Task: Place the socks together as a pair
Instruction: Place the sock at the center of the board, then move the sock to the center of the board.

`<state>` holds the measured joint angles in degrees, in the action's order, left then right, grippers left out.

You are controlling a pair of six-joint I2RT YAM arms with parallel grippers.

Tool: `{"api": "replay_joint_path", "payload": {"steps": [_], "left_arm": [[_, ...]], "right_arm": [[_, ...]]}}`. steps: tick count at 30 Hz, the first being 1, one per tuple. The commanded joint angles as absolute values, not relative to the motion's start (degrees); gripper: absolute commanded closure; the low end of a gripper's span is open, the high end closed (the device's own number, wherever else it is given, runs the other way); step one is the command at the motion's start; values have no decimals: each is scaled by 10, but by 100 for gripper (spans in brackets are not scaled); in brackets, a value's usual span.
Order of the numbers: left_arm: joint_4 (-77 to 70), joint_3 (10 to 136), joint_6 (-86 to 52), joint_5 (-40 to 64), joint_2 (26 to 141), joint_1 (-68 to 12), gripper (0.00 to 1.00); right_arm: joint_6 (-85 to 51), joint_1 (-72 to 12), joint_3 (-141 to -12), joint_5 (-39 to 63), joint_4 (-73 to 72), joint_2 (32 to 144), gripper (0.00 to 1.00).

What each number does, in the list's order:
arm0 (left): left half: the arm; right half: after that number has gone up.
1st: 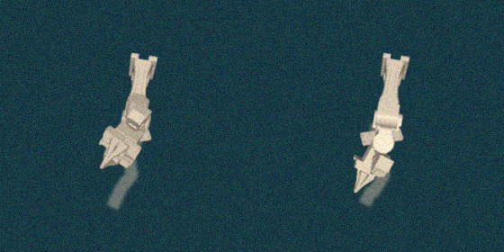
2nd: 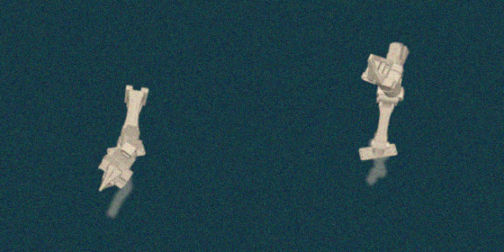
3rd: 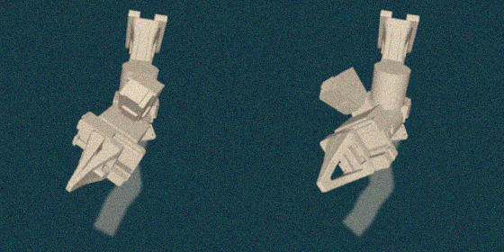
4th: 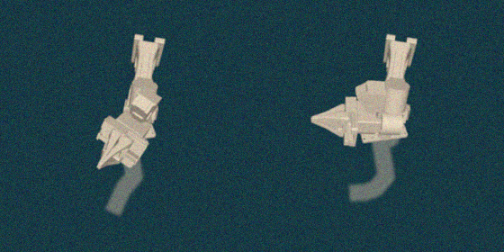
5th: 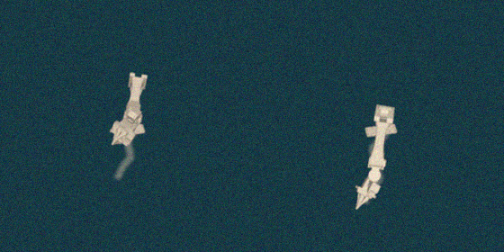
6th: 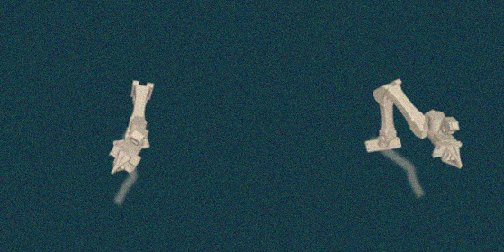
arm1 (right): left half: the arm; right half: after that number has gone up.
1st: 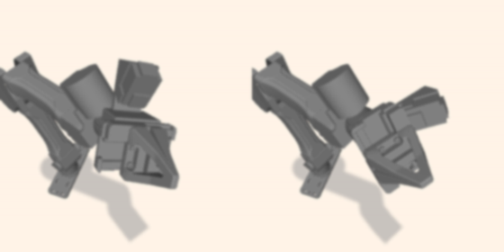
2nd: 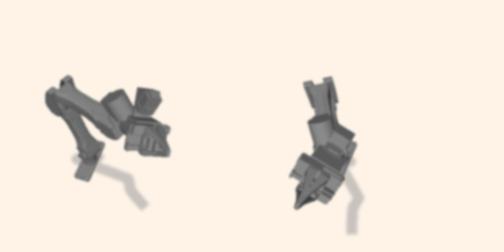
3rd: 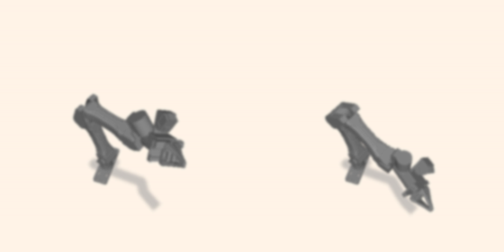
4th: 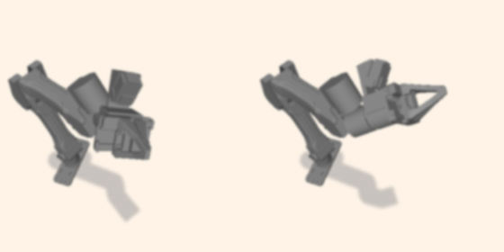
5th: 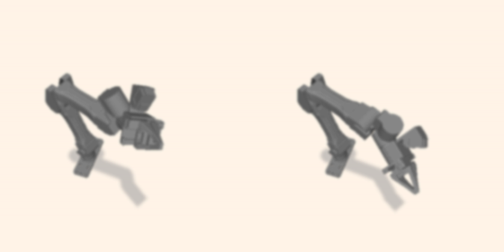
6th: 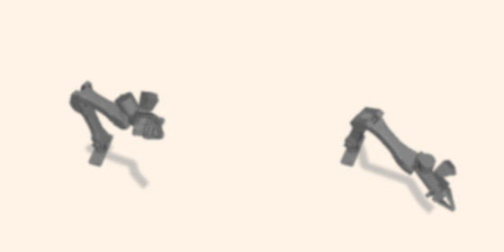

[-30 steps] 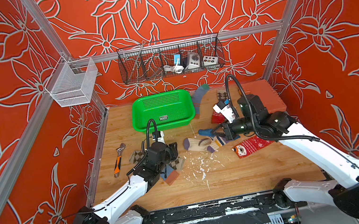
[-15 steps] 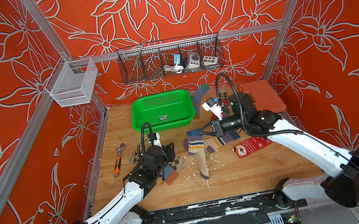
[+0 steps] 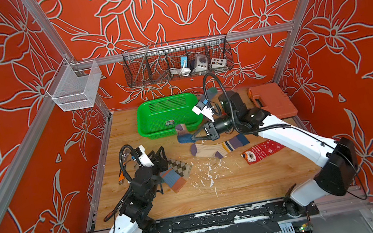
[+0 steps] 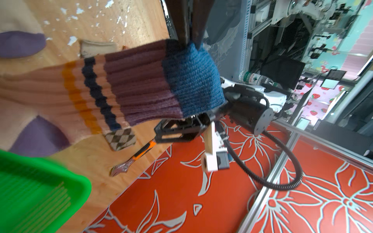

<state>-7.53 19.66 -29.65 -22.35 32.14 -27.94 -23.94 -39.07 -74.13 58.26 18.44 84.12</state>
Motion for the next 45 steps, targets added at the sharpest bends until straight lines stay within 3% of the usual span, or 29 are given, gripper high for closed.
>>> {"api": "replay_joint_path", "payload": {"steps": [1, 6, 11, 23, 24, 32, 35, 41, 45], "left_arm": [[-80, 190, -303, -231, 331, -275, 48], [-97, 191, -306, -206, 360, -274, 48], [-107, 193, -304, -186, 384, -274, 47], [-126, 208, -308, -122, 482, -274, 45], [-128, 209, -309, -120, 486, -274, 45], [-103, 241, -300, -72, 554, -274, 42], [-102, 240, -301, -50, 595, -274, 42], [-114, 220, -315, -38, 633, -275, 42], [-133, 205, -330, -44, 654, -273, 42]], "right_arm": [[-183, -390, -655, 569, 223, 813, 100], [-136, -371, -545, 464, 270, 782, 100], [-150, -315, -470, 419, 245, 715, 100], [-153, -253, -420, 256, 245, 615, 100], [-154, -251, -417, 244, 244, 616, 98], [-204, -226, -363, 124, 221, 553, 44], [-220, -213, -346, 97, 216, 508, 32], [-246, -166, -341, 96, 206, 546, 27], [-283, -97, -330, 191, 141, 637, 36]]}}
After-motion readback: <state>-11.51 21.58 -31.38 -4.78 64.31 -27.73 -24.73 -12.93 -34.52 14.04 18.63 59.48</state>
